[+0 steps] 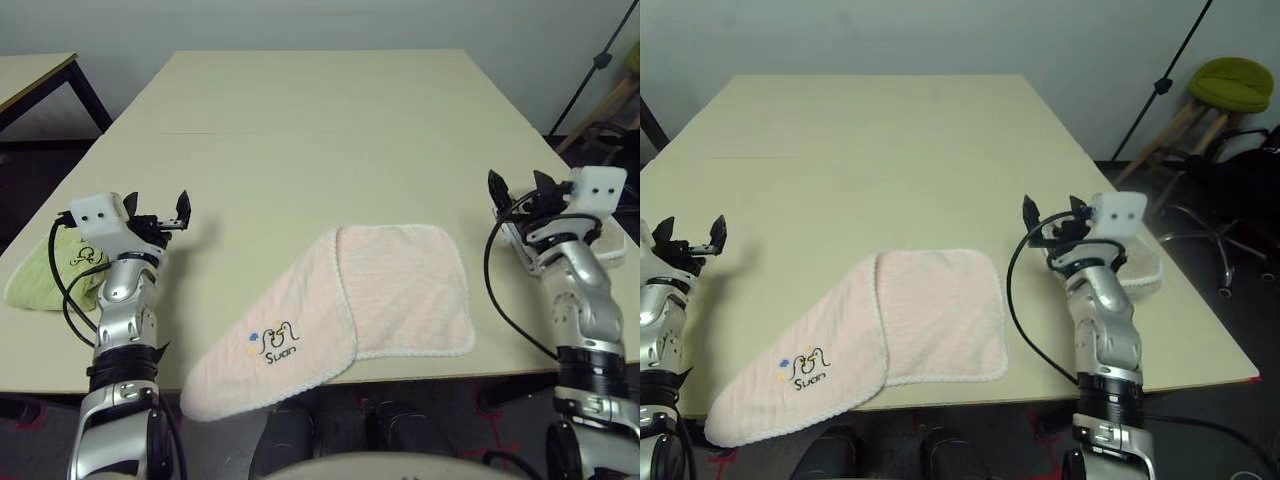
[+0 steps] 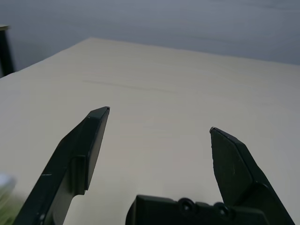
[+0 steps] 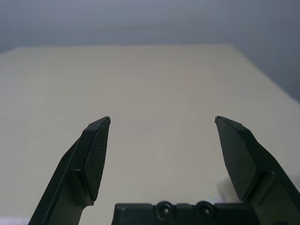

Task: Fold the towel and set it aside.

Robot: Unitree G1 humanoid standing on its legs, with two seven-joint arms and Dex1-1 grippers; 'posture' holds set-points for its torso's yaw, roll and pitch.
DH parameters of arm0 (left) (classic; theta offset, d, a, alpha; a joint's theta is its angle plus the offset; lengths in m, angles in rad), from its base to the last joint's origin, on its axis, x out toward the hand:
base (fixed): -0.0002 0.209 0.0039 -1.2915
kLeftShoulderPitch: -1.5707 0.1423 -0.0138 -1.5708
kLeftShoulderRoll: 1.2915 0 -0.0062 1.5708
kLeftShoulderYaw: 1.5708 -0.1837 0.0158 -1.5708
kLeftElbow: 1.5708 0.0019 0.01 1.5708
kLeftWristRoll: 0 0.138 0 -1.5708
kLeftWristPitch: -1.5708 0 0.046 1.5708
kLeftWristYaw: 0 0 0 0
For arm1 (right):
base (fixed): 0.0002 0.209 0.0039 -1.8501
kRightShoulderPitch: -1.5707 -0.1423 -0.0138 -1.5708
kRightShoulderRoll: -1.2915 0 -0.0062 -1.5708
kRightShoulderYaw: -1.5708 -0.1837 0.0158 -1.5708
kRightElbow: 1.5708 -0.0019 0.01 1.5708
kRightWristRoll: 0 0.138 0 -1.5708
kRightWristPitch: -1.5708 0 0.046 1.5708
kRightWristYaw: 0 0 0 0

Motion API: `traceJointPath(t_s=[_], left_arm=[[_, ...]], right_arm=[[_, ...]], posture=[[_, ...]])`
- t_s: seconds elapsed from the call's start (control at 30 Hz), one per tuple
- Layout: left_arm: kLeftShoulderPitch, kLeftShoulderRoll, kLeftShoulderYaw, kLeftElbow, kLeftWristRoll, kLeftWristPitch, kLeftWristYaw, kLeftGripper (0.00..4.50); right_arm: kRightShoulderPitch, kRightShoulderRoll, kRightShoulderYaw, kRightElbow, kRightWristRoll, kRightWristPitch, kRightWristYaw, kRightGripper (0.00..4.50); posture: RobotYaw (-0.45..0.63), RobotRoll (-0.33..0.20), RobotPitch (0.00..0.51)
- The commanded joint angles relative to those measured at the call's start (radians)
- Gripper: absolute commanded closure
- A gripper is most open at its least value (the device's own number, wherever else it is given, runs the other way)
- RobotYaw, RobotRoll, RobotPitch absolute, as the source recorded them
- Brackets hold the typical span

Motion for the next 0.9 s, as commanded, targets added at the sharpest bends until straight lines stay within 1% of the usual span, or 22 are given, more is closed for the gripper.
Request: traceJointPath(t_s=[0.03, 0.07, 0.13, 0.2, 0.27, 0.37, 0.43, 0.5, 0.57, 0.63, 0.8, 0.9], left_arm=[[0.028, 0.035, -0.023, -0.064, -0.061, 0.04, -0.155, 0.0], [0.036, 0.04, -0.028, -0.083, -0.073, 0.05, -0.182, 0.0], [0.047, 0.076, -0.037, -0.144, -0.13, 0.107, -0.293, 0.0], [0.056, 0.113, -0.053, -0.188, -0.161, 0.155, -0.38, 0.0], [0.061, 0.124, -0.063, -0.214, -0.168, 0.179, -0.407, 0.0], [0.097, 0.176, -0.083, -0.288, -0.231, 0.27, -0.541, 0.0], [0.129, 0.194, -0.097, -0.347, -0.264, 0.326, -0.594, 0.0], [0.17, 0.209, -0.114, -0.408, -0.295, 0.383, -0.639, 0.0], [0.209, 0.221, -0.132, -0.459, -0.304, 0.418, -0.672, 0.0], [0.236, 0.218, -0.143, -0.505, -0.31, 0.44, -0.675, 0.0], [0.261, 0.197, -0.144, -0.589, -0.329, 0.494, -0.645, 0.0], [0.269, 0.191, -0.143, -0.623, -0.333, 0.518, -0.632, 0.0]], right_arm=[[-0.042, -0.063, 0.044, 0.015, 0.009, 0.144, 0.057, 0.02], [-0.052, -0.079, 0.049, 0.025, 0.007, 0.169, 0.071, 0.02], [-0.097, -0.149, 0.108, 0.069, -0.009, 0.263, 0.151, 0.02], [-0.14, -0.21, 0.166, 0.133, -0.036, 0.316, 0.225, 0.02], [-0.162, -0.24, 0.192, 0.177, -0.054, 0.324, 0.264, 0.02], [-0.238, -0.293, 0.303, 0.304, -0.086, 0.393, 0.417, 0.02], [-0.273, -0.308, 0.369, 0.371, -0.12, 0.404, 0.49, 0.02], [-0.303, -0.304, 0.417, 0.432, -0.153, 0.401, 0.538, 0.02], [-0.331, -0.297, 0.459, 0.486, -0.191, 0.391, 0.572, 0.02], [-0.353, -0.286, 0.486, 0.544, -0.228, 0.362, 0.588, 0.02], [-0.403, -0.235, 0.517, 0.71, -0.313, 0.28, 0.589, 0.02], [-0.418, -0.212, 0.525, 0.766, -0.345, 0.254, 0.606, 0.02]], posture=[[0.11, 0.0, 0.052], [0.11, 0.0, 0.053], [0.13, 0.0, 0.058], [0.15, 0.0, 0.061], [0.15, 0.0, 0.063], [0.18, 0.0, 0.06], [0.19, 0.0, 0.053], [0.2, 0.0, 0.048], [0.21, 0.0, 0.046], [0.22, 0.0, 0.048], [0.24, 0.0, 0.051], [0.25, 0.0, 0.053]])
